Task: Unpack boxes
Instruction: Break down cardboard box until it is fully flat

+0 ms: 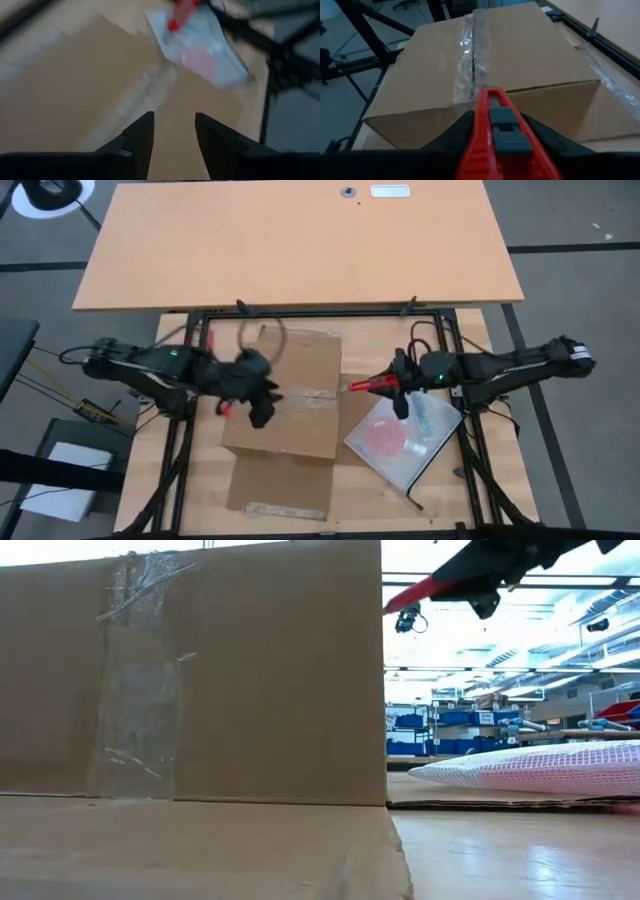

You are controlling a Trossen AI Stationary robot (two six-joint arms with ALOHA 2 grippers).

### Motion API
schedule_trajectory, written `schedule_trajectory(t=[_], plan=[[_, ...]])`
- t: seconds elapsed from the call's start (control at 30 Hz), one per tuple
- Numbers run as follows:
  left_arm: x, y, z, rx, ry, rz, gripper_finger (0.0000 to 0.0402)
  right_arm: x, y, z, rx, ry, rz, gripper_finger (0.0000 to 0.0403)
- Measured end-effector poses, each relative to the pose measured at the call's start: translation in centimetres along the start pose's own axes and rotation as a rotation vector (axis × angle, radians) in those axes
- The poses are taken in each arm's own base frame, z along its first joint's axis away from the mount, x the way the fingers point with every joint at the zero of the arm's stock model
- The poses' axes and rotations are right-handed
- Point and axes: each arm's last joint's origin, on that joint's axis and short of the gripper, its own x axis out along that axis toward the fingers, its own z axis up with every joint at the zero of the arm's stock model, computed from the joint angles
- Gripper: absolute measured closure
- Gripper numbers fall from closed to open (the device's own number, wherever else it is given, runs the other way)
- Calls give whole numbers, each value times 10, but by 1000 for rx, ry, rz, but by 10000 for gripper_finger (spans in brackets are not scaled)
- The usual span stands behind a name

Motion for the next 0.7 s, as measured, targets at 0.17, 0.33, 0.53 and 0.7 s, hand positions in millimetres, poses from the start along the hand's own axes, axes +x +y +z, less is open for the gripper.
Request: schedule_trajectory(t=[0.17, 0.33, 0.53, 0.7], plan=[[39, -18, -10, 86, 192, -87, 246, 8, -1, -12, -80, 29, -22, 271], [68, -33, -12, 124, 250, -186, 246, 13, -1, -15, -122, 32, -24, 271], [75, -39, -13, 118, 264, -225, 246, 14, 0, -13, -128, 16, -22, 271], [74, -43, -15, 124, 246, -235, 246, 15, 0, -12, -135, 2, -19, 271]])
